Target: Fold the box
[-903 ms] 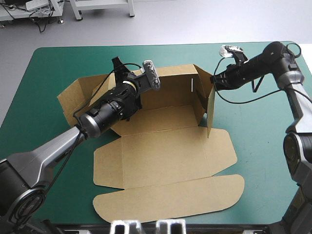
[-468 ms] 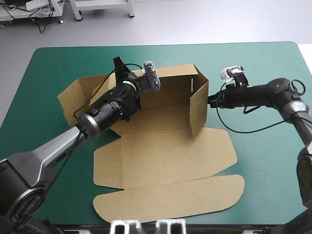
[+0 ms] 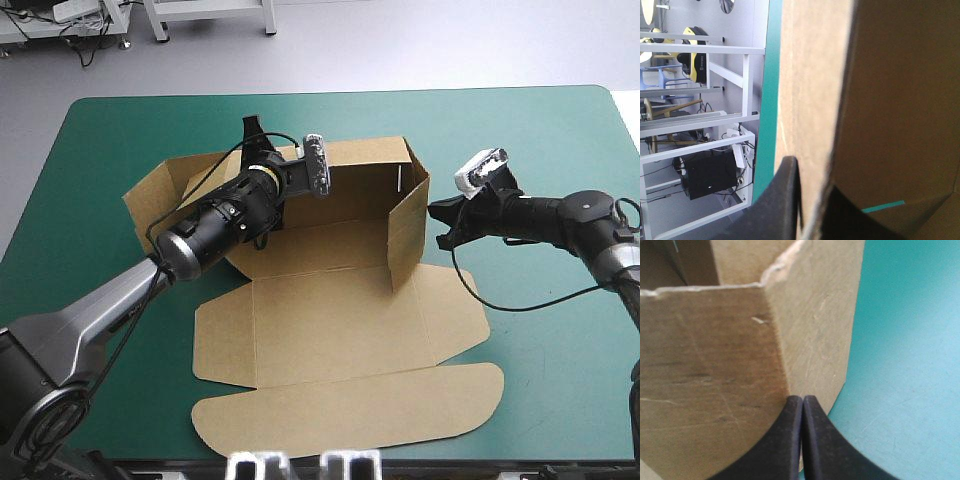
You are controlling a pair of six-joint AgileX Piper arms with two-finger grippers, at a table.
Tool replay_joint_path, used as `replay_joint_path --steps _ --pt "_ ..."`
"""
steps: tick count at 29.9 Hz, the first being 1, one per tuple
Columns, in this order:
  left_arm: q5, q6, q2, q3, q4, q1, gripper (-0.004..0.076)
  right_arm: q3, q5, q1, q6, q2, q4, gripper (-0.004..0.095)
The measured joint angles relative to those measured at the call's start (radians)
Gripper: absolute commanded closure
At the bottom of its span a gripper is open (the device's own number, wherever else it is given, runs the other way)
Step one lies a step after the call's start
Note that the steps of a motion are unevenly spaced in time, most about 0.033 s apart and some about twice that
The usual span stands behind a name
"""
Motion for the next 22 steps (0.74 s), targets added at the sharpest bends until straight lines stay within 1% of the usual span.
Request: replay_joint_path --steps 2,5,8,10,12,15,18,22 --pt "0.000 0.005 0.000 -0.001 -0.002 0.000 0.0734 0.000 0.033 0.000 -0.039 -0.001 -0.004 0.0736" --pt "-0.002 0.007 0.000 -0.001 -0.004 0.000 0.0734 0.000 0.076 0.000 -0.063 -0.001 -0.007 0.0535" --pt "-0.002 0.010 0.000 -0.001 -0.006 0.000 0.0734 0.000 0.096 0.000 -0.087 -0.001 -0.006 0.0322" --pt "-0.005 0.010 0.000 -0.001 -0.007 0.000 0.0734 0.000 0.096 0.000 -0.120 0.000 0.011 0.0230" --pt "-0.009 0.010 0.000 -0.001 -0.009 0.000 0.0734 0.000 0.086 0.000 -0.170 0.007 0.050 0.0195" --pt "-0.017 0.013 0.000 -0.001 -0.012 0.000 0.0734 0.000 0.032 0.017 -0.210 0.030 0.108 0.0192" --pt "-0.019 0.014 0.000 -0.001 -0.014 0.000 0.0734 0.000 0.003 0.053 -0.224 0.057 0.131 0.0193" --pt "-0.021 0.016 0.000 -0.001 -0.017 0.000 0.0734 0.000 -0.040 0.117 -0.229 0.071 0.135 0.0192"
